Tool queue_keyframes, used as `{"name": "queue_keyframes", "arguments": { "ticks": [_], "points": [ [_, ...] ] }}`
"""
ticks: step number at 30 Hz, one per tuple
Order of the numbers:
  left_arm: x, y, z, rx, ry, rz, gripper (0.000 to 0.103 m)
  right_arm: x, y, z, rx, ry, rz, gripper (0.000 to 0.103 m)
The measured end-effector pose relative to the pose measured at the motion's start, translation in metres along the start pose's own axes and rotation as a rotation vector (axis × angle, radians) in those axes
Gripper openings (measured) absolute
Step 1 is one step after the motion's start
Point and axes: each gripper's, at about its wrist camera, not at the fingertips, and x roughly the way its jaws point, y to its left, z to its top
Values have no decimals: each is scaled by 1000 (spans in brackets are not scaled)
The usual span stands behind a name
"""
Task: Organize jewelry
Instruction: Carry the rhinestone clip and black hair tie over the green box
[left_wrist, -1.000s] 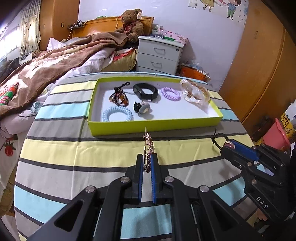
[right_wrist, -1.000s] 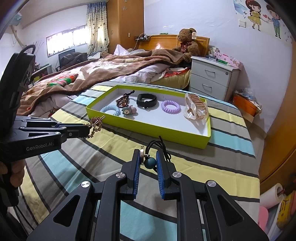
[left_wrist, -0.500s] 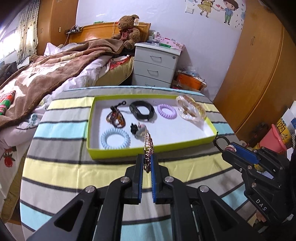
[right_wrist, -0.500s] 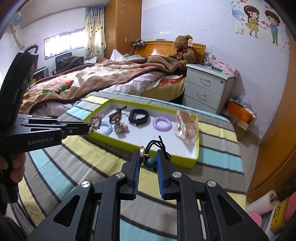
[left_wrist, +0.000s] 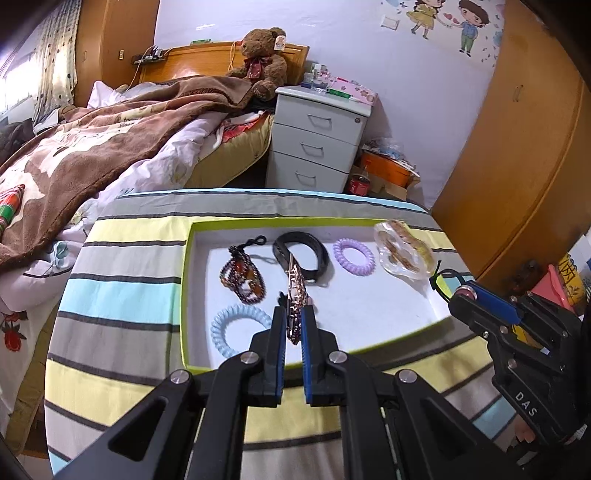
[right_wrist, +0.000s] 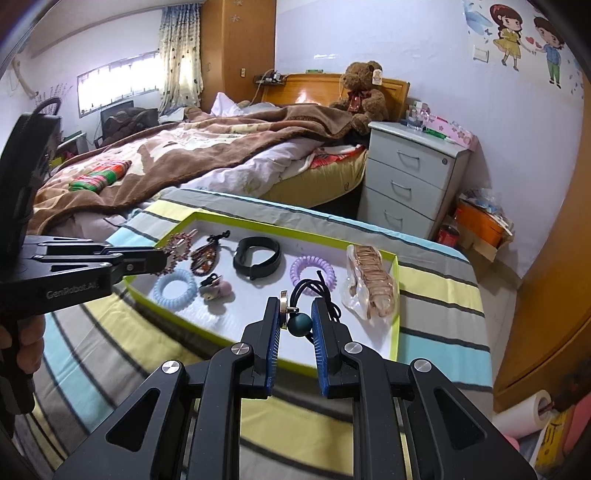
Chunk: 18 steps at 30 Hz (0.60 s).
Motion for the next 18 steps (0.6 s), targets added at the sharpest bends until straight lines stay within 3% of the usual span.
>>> {"name": "queue_keyframes", "arguments": {
  "ticks": [18],
  "points": [
    [35,28,-8,-63,59,11,8,57,-1,-6,-43,117,-24,18]
  ]
}}
